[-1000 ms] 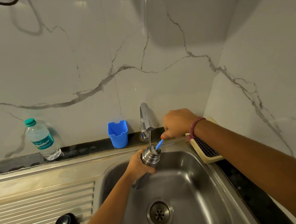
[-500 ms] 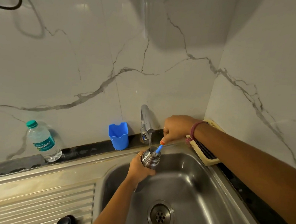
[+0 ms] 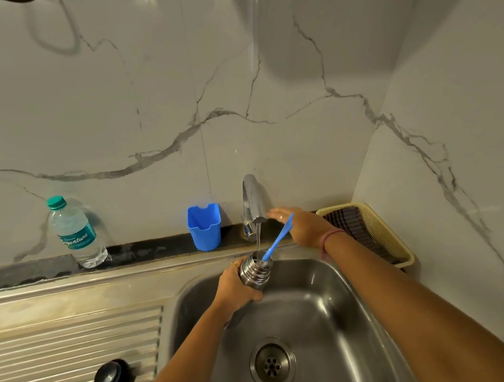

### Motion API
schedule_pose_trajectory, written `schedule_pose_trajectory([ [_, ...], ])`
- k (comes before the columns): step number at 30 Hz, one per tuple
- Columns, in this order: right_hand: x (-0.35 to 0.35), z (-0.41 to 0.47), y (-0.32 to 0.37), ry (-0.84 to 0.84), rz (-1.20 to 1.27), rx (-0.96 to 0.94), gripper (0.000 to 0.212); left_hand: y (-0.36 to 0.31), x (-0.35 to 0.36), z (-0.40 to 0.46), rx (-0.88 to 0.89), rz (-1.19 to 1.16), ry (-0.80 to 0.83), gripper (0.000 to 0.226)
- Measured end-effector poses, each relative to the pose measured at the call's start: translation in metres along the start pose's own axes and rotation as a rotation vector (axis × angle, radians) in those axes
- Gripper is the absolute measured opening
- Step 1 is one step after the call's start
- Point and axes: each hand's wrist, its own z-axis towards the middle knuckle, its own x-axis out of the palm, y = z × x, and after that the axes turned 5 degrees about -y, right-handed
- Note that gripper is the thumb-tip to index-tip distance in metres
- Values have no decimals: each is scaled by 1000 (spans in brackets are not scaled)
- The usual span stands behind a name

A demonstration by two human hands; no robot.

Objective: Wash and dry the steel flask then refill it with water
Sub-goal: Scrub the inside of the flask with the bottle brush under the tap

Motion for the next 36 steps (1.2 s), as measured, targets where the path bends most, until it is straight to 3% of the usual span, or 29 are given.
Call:
schedule_pose_trajectory([
  [4,18,26,17,-96,-283,-369,57,0,0,2,15,7,-5,73],
  [6,24,38,21,22,-469,-418,62,-1,1,2,25,7,1,74],
  [7,23,40,22,99,-550,-377,62,-2,1,2,24,9,4,75],
  [11,29,49,25,107,-698,-324,64,-3,3,2,14,0,3,75],
  [23,22,35,37,95,-541,-59,58,-7,1,0,-26,8,2,76],
  [26,33,19,26,271,-458,13,33,-7,0,-1,-20,13,-11,72],
  [29,54,7,5,334,-107,150,15,-4,-1,-2,-11,21,-15,70],
  [31,59,-3,0,184,386,292,42,-3,-1,-4,7,37,-3,72],
  [33,37,-34,23,97,725,284,57,-3,0,-8,27,44,4,72],
  [36,43,-78,43,72,987,331,74,-3,4,-18,57,27,0,76],
])
